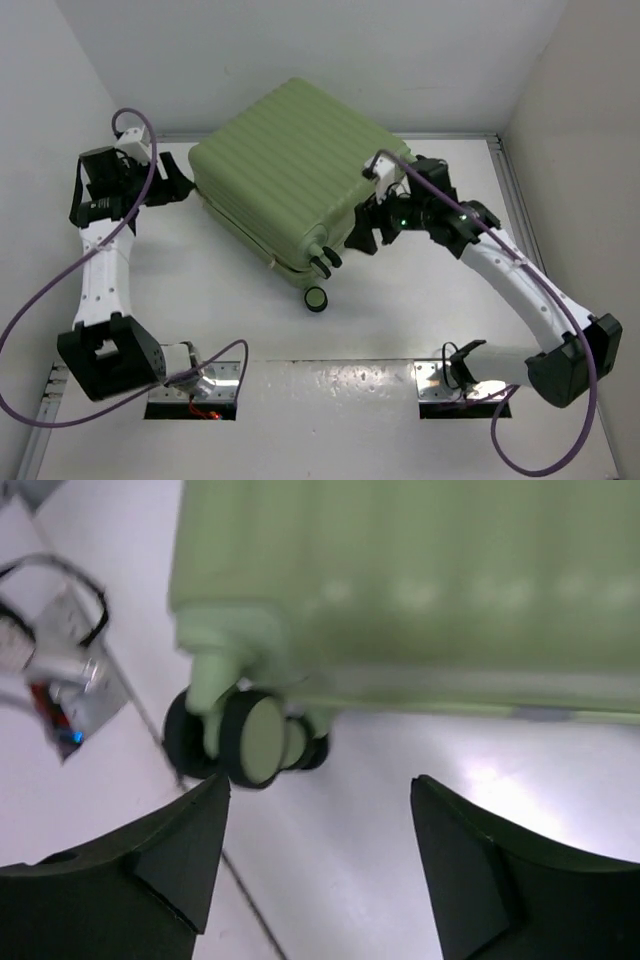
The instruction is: Pack the luggage
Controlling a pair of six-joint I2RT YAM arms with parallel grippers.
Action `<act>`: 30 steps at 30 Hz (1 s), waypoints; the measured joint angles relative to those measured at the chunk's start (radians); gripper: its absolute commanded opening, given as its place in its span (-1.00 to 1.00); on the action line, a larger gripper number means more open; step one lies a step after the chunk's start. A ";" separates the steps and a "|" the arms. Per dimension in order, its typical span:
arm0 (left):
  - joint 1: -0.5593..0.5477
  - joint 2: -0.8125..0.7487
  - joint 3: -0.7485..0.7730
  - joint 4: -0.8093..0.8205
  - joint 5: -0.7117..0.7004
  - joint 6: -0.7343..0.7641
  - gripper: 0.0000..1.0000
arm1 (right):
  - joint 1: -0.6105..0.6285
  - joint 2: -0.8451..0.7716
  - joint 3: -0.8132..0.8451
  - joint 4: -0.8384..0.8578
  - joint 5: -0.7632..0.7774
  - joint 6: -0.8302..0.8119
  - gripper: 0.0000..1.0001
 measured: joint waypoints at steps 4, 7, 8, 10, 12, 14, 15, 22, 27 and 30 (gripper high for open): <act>0.099 0.179 0.071 0.035 -0.005 -0.003 0.47 | 0.107 0.023 -0.024 -0.042 0.032 0.016 0.73; 0.171 0.326 0.122 0.045 0.049 0.001 0.44 | 0.180 0.058 -0.025 -0.044 0.118 0.035 0.76; 0.187 0.357 0.128 0.042 0.065 0.003 0.44 | 0.193 0.072 -0.025 -0.043 0.145 0.049 0.79; 0.204 0.393 0.128 0.031 0.083 0.008 0.44 | 0.195 0.098 -0.021 -0.050 0.159 0.076 0.83; 0.204 0.398 0.128 0.018 0.090 0.014 0.44 | 0.192 0.124 -0.014 -0.048 0.153 0.106 0.86; 0.195 0.390 0.123 0.023 0.095 0.031 0.44 | 0.194 0.146 -0.005 -0.047 0.129 0.130 0.89; 0.190 0.379 0.111 0.027 0.095 0.040 0.44 | 0.202 0.156 0.000 -0.047 0.122 0.136 0.92; 0.144 0.177 -0.148 0.032 0.221 0.172 0.10 | 0.273 0.167 0.019 -0.044 0.064 0.147 0.87; 0.066 -0.006 -0.345 0.002 0.369 0.300 0.19 | 0.283 0.206 0.060 -0.037 0.051 0.127 0.23; 0.001 -0.089 -0.421 -0.010 0.432 0.349 0.32 | 0.275 0.259 0.093 -0.035 0.049 0.116 -0.14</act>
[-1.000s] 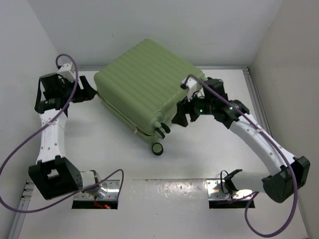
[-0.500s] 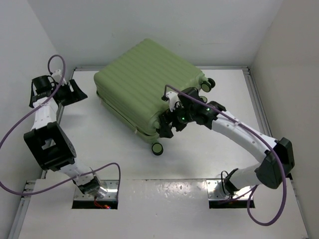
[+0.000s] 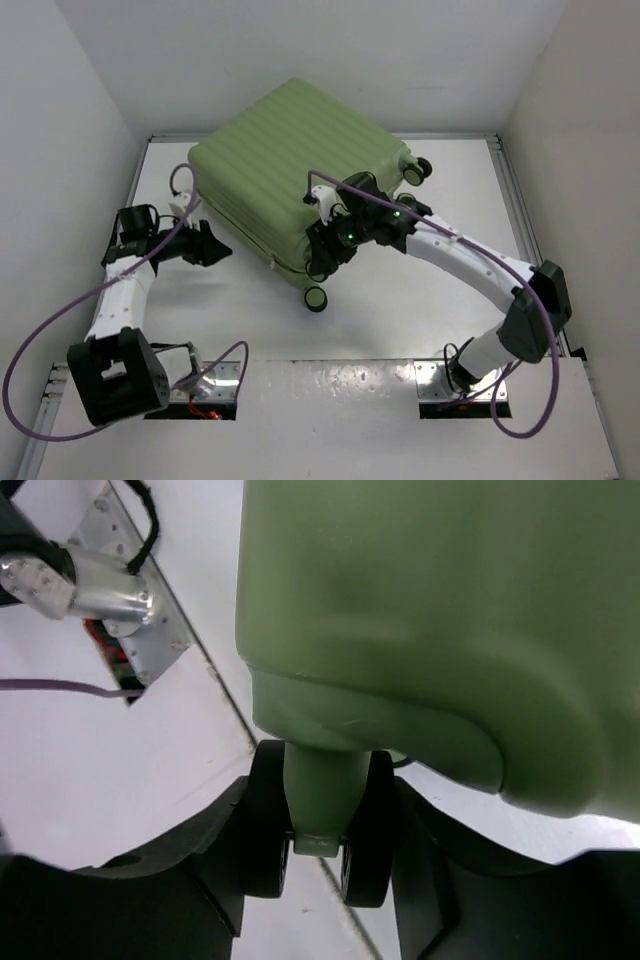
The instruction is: Pack the luggage
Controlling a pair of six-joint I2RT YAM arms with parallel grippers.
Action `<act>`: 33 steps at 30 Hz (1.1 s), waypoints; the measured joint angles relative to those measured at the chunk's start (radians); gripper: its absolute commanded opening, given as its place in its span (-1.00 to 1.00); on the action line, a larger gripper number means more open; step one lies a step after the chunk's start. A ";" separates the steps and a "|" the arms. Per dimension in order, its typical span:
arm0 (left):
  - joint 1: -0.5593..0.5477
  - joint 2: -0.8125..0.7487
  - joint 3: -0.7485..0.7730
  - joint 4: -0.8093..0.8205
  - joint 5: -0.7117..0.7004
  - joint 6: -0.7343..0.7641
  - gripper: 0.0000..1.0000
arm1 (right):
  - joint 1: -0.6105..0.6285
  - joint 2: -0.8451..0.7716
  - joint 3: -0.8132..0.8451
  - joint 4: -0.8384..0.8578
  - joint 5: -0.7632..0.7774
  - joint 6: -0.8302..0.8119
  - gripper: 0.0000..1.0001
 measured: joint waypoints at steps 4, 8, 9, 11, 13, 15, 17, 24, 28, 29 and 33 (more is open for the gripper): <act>-0.092 -0.076 -0.067 0.017 0.020 0.025 0.32 | -0.025 0.063 0.069 -0.071 -0.047 0.039 -0.49; -0.148 -0.155 -0.134 0.079 -0.007 0.024 0.23 | -0.025 0.142 0.153 -0.118 -0.085 0.084 -0.58; -0.156 -0.172 -0.144 0.090 -0.016 0.028 0.21 | -0.025 0.169 0.180 -0.126 -0.094 0.105 -0.58; -0.166 -0.193 -0.150 0.106 -0.028 0.043 0.15 | -0.019 0.214 0.238 -0.124 -0.097 0.146 -0.60; -0.166 -0.200 -0.150 0.122 -0.042 0.071 0.07 | -0.015 0.257 0.282 -0.112 -0.095 0.181 -0.60; -0.170 -0.206 -0.156 0.134 -0.056 0.110 0.04 | -0.015 0.293 0.320 -0.096 -0.095 0.211 -0.62; -0.172 -0.221 -0.174 0.149 -0.079 0.150 -0.03 | -0.016 0.326 0.351 -0.081 -0.096 0.236 -0.62; -0.178 -0.329 -0.311 0.277 -0.220 0.338 -0.11 | -0.022 0.384 0.404 -0.028 -0.103 0.291 -0.62; -0.204 -0.484 -0.459 0.386 -0.293 0.417 -0.01 | -0.023 0.384 0.404 -0.025 -0.106 0.303 -0.62; -0.220 -0.527 -0.496 0.415 -0.313 0.423 0.04 | -0.023 0.384 0.404 -0.025 -0.107 0.307 -0.62; -0.286 -0.644 -0.611 0.524 -0.379 0.403 0.04 | -0.024 0.385 0.404 -0.022 -0.109 0.333 -0.62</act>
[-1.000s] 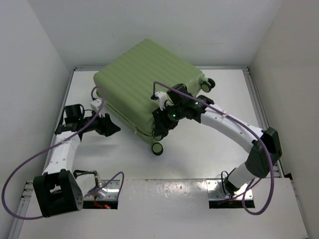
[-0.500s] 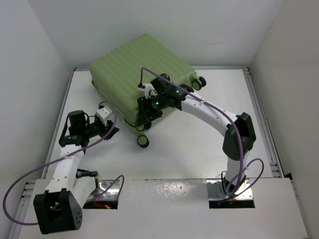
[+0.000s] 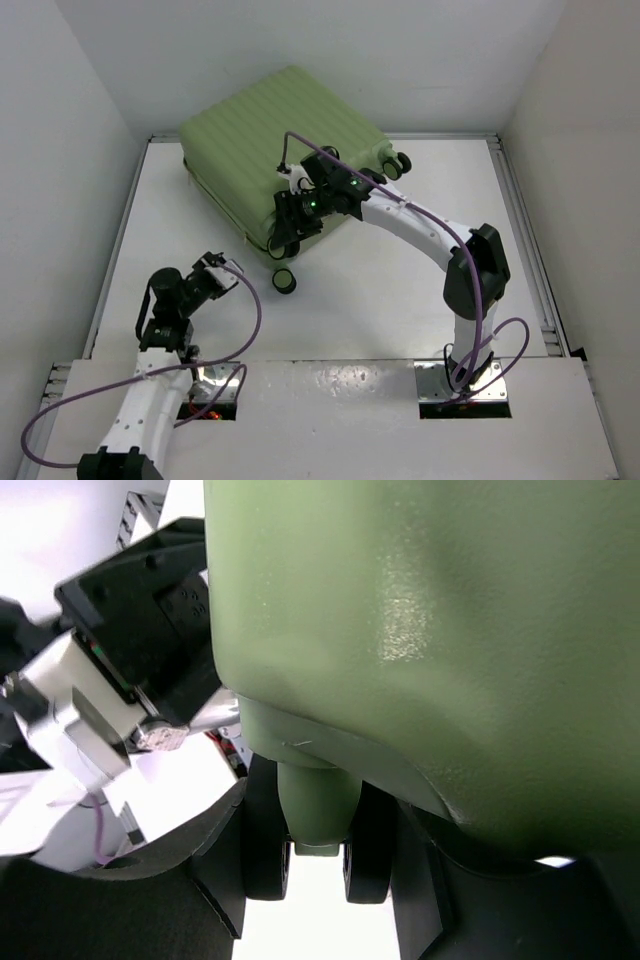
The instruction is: Pack the luggage
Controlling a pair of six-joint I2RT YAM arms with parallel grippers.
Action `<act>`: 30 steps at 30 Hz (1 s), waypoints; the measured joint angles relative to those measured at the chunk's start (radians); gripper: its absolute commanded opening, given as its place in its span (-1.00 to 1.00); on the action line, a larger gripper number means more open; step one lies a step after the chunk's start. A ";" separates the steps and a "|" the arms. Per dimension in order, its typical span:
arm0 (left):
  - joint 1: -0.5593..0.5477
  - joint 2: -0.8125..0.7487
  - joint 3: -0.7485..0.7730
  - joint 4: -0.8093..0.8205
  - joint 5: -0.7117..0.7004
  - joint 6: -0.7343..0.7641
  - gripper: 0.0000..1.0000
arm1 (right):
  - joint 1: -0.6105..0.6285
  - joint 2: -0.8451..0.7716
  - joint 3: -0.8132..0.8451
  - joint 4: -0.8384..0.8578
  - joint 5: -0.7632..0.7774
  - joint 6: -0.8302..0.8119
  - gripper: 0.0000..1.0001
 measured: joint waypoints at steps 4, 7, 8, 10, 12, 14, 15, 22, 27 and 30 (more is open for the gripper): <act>-0.085 -0.031 -0.048 0.120 -0.098 -0.070 0.04 | -0.001 0.002 0.000 0.015 -0.005 0.028 -0.62; -0.148 0.016 -0.052 0.193 -0.167 -0.114 0.01 | -0.001 0.006 0.000 0.035 -0.009 0.046 -0.62; -0.171 0.049 -0.052 0.221 -0.193 -0.128 0.01 | -0.001 0.008 0.000 0.041 -0.010 0.053 -0.62; -0.209 0.111 -0.052 0.263 -0.235 -0.159 -0.03 | -0.001 0.011 0.000 0.051 -0.012 0.061 -0.62; -0.246 0.187 -0.044 0.300 -0.287 -0.188 -0.05 | -0.001 0.014 0.000 0.063 -0.013 0.068 -0.62; -0.277 0.256 -0.025 0.336 -0.336 -0.215 -0.08 | -0.001 0.017 0.000 0.074 -0.014 0.075 -0.62; -0.288 0.292 -0.017 0.353 -0.364 -0.227 -0.10 | -0.001 0.018 0.000 0.078 -0.014 0.078 -0.62; -0.311 0.401 0.014 0.485 -0.536 -0.290 -0.11 | -0.002 0.018 -0.006 0.096 -0.016 0.092 -0.62; -0.323 0.418 0.019 0.555 -0.584 -0.308 -0.14 | -0.002 0.015 -0.018 0.112 -0.018 0.100 -0.62; -0.323 0.428 0.020 0.573 -0.588 -0.317 -0.19 | -0.003 0.014 -0.021 0.119 -0.019 0.103 -0.62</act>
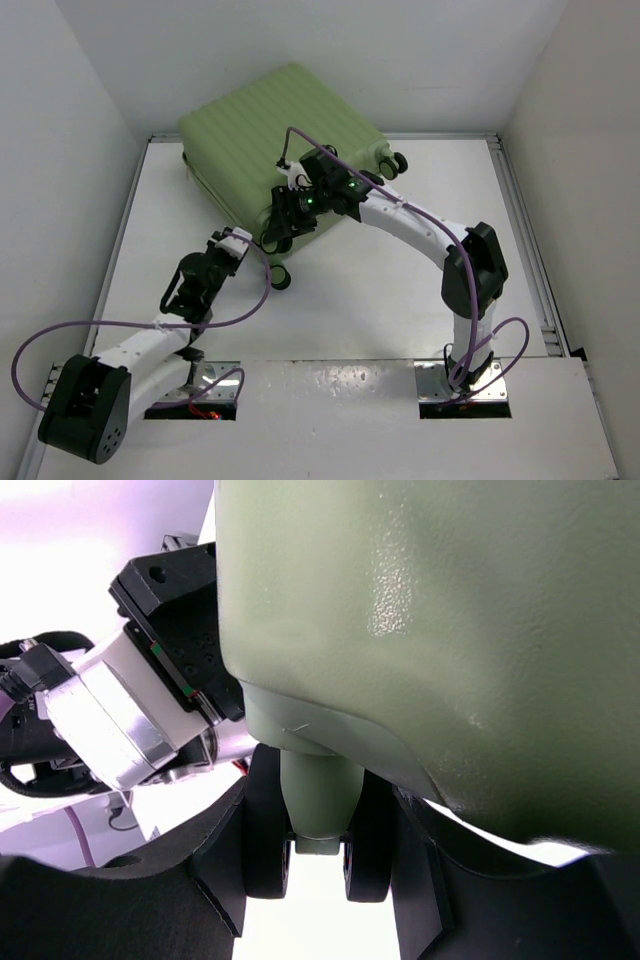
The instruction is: Pack the luggage
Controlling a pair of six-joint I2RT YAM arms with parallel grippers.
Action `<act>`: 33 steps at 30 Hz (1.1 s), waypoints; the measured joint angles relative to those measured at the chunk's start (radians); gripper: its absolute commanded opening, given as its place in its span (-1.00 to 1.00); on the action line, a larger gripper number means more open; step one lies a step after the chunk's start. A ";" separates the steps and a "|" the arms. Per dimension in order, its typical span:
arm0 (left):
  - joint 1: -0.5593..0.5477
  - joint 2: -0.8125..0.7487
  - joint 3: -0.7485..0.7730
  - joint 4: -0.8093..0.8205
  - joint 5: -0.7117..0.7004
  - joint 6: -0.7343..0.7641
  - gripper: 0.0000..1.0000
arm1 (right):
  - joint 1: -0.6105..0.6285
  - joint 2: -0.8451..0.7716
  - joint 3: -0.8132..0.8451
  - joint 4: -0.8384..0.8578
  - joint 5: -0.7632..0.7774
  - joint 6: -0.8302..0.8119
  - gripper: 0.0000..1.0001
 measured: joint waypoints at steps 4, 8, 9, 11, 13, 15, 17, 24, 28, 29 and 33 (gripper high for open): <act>0.000 0.028 0.000 0.027 0.005 -0.010 -0.22 | 0.000 -0.001 -0.004 0.008 0.000 0.003 -0.62; 0.002 0.071 0.005 0.043 0.016 -0.021 -0.26 | -0.001 -0.004 -0.013 0.020 -0.002 0.006 -0.62; 0.004 0.081 0.008 0.046 0.019 -0.026 -0.31 | -0.001 -0.004 -0.014 0.022 -0.002 0.006 -0.62; 0.012 0.100 0.019 0.053 0.027 -0.035 -0.33 | -0.001 -0.005 -0.017 0.026 -0.002 0.008 -0.62; 0.018 0.118 0.029 0.064 0.031 -0.042 -0.36 | -0.001 -0.007 -0.020 0.029 -0.002 0.008 -0.62; 0.022 0.128 0.036 0.075 0.035 -0.047 -0.43 | -0.001 -0.008 -0.022 0.031 -0.002 0.012 -0.62; 0.026 0.129 0.039 0.084 0.043 -0.056 -0.50 | -0.001 -0.009 -0.026 0.035 -0.002 0.013 -0.62; 0.034 0.140 0.047 0.098 0.082 -0.066 -0.90 | -0.003 -0.012 -0.030 0.040 -0.005 0.013 -0.62; 0.050 0.150 0.050 0.101 0.103 -0.068 -1.00 | -0.003 -0.012 -0.031 0.040 -0.005 0.013 -0.62; 0.056 0.154 0.054 0.101 0.111 -0.070 -1.00 | -0.003 -0.012 -0.031 0.040 -0.005 0.013 -0.62; 0.107 0.169 0.077 0.080 0.185 -0.096 -1.00 | -0.004 -0.012 -0.031 0.042 -0.005 0.013 -0.62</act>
